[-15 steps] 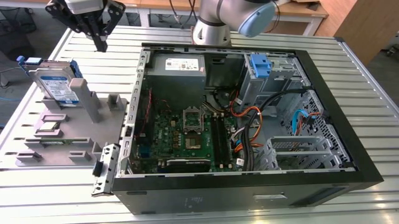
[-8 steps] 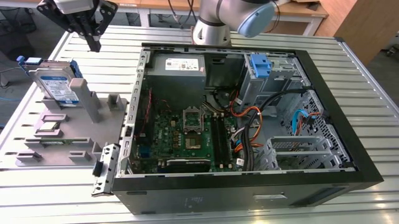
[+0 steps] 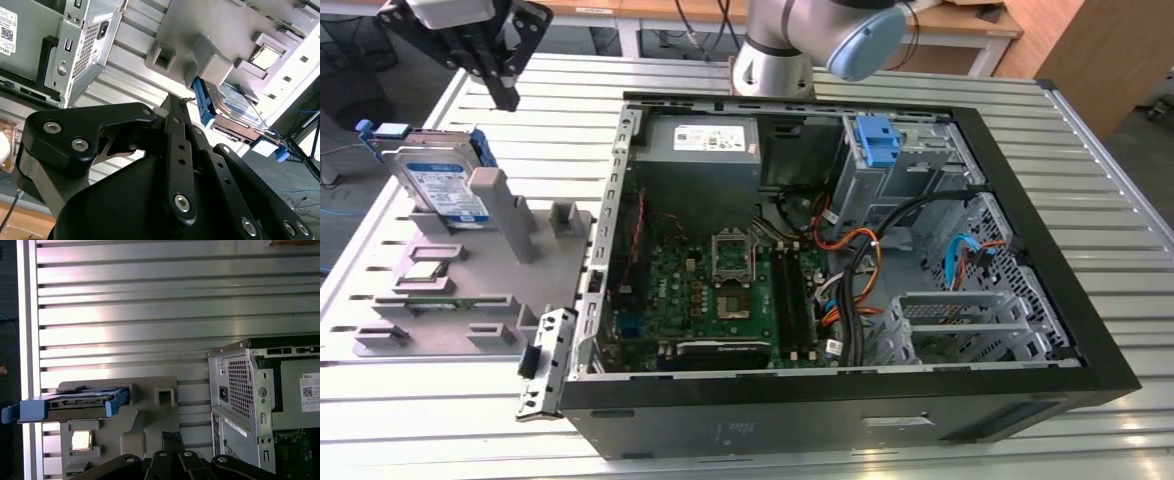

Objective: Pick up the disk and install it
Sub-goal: 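Reach for the disk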

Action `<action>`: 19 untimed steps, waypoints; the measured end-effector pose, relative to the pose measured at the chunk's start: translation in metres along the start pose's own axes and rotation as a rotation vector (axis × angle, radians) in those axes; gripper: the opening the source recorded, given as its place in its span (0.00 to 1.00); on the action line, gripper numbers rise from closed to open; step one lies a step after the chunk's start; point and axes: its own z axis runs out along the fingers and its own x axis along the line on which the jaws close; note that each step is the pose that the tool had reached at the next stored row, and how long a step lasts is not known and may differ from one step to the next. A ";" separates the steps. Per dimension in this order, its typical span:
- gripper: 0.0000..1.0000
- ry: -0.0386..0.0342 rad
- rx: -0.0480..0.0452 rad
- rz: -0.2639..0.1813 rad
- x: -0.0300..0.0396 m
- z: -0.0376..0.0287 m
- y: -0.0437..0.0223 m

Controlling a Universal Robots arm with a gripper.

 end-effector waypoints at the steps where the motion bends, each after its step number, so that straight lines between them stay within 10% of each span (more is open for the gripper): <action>1: 0.11 -0.0001 0.0000 0.000 0.0019 0.0001 -0.0002; 19: 0.11 0.0001 -0.0007 0.000 0.0116 0.0000 -0.0009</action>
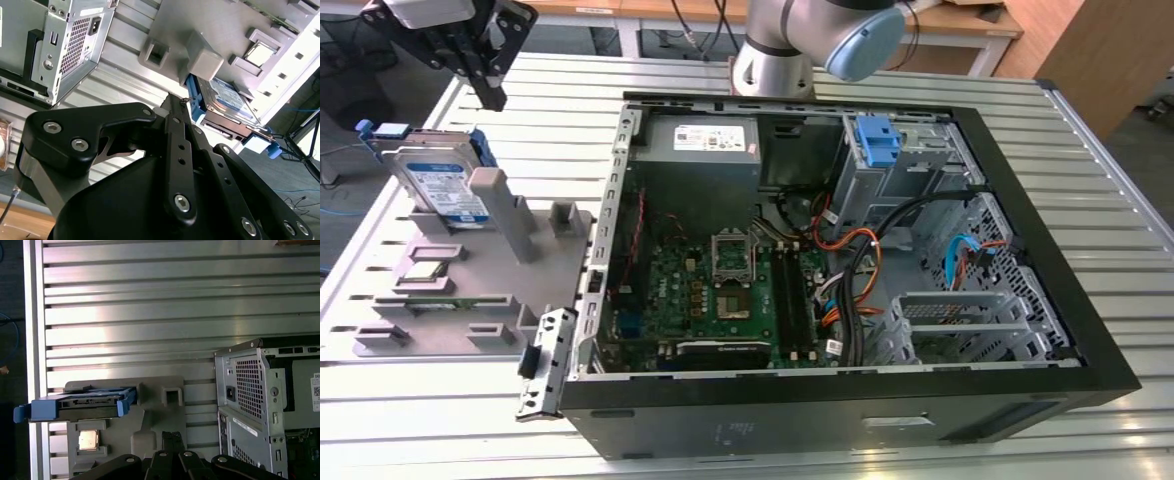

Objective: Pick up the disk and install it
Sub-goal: 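Reach for the disk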

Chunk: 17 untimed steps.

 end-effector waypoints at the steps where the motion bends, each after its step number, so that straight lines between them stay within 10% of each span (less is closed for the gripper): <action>1: 0.11 -0.0001 -0.0004 0.000 0.0006 0.0001 0.0000; 17: 0.11 -0.0003 -0.0015 0.008 0.0133 -0.0001 -0.0003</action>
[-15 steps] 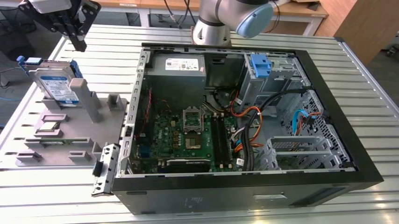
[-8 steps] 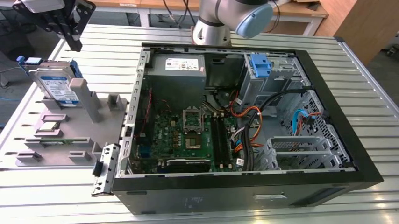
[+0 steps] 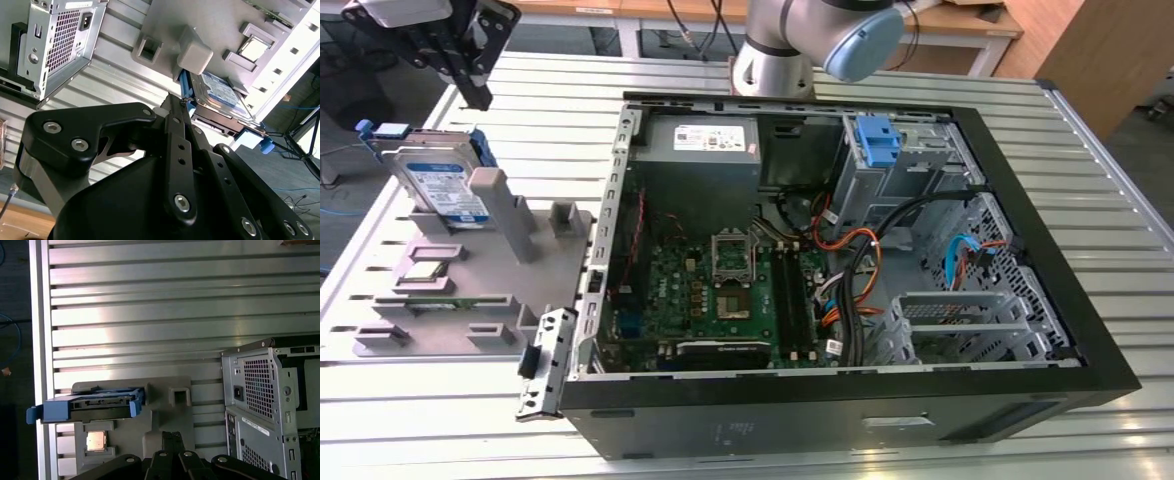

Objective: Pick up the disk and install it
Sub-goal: 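Reach for the disk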

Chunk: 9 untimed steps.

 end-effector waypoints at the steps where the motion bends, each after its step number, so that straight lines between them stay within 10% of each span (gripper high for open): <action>1: 0.11 0.0000 0.0000 0.000 0.0001 0.0000 0.0000; 4: 0.11 0.0063 0.0005 0.000 0.0002 0.0002 0.0000; 9: 0.11 0.0499 0.0036 0.003 0.0003 0.0010 -0.0001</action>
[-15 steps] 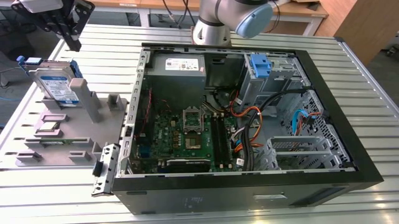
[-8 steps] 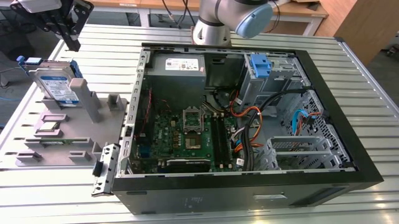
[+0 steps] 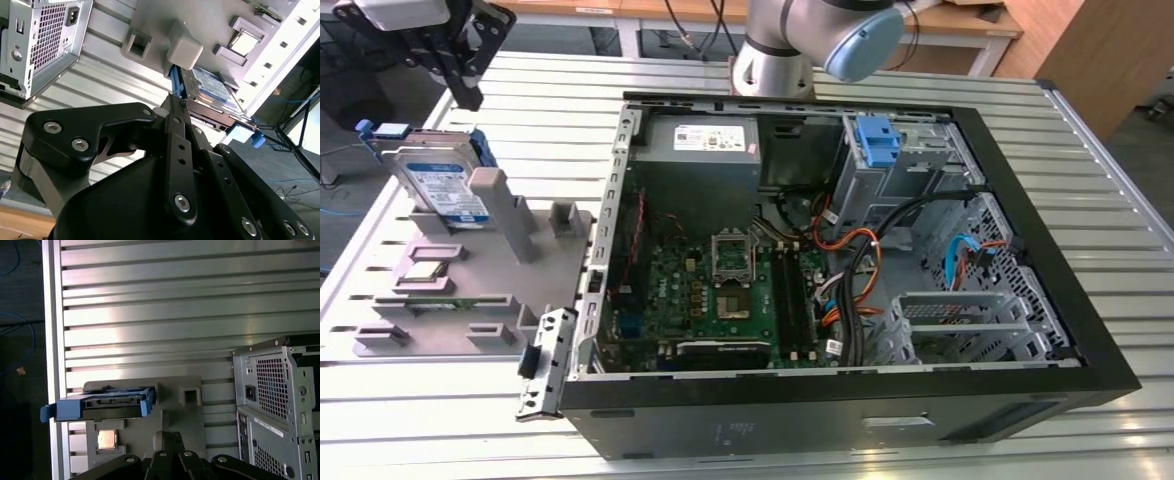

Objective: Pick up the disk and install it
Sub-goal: 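Reach for the disk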

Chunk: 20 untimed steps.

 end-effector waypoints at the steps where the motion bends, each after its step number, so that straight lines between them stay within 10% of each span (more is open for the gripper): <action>1: 0.11 0.0007 0.0001 0.000 0.0000 0.0000 0.0000; 20: 0.11 0.0021 -0.0033 0.000 0.0169 0.0054 -0.0012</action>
